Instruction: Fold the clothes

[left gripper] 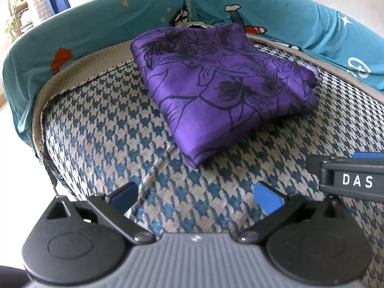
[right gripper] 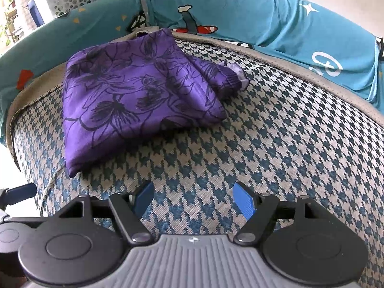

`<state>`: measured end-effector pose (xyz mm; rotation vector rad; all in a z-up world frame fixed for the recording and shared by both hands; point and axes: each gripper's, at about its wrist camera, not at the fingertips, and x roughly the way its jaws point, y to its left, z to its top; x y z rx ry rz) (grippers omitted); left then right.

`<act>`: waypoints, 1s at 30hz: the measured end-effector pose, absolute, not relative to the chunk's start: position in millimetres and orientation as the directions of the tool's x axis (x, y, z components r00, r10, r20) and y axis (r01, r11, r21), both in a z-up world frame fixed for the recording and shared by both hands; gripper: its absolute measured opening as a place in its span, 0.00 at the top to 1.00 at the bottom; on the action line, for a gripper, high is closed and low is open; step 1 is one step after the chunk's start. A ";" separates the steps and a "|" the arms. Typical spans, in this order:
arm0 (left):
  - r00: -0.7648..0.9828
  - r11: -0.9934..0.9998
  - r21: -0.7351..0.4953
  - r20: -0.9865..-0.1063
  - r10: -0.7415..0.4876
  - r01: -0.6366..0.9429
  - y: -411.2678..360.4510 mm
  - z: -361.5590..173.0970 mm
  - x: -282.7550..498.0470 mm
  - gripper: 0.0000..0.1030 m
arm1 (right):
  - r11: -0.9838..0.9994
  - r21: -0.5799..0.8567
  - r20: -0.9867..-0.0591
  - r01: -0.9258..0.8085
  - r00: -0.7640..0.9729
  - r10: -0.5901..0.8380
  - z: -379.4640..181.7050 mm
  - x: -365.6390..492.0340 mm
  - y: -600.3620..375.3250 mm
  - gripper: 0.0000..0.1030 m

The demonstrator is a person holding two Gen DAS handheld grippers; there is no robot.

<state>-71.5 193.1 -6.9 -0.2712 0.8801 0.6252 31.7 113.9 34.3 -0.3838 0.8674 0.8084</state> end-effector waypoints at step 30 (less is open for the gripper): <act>0.437 0.789 0.001 -0.832 0.341 -0.615 189.5 -21.6 -66.5 0.00 | 0.667 0.045 -0.807 -0.744 0.366 0.463 38.1 36.6 104.6 0.30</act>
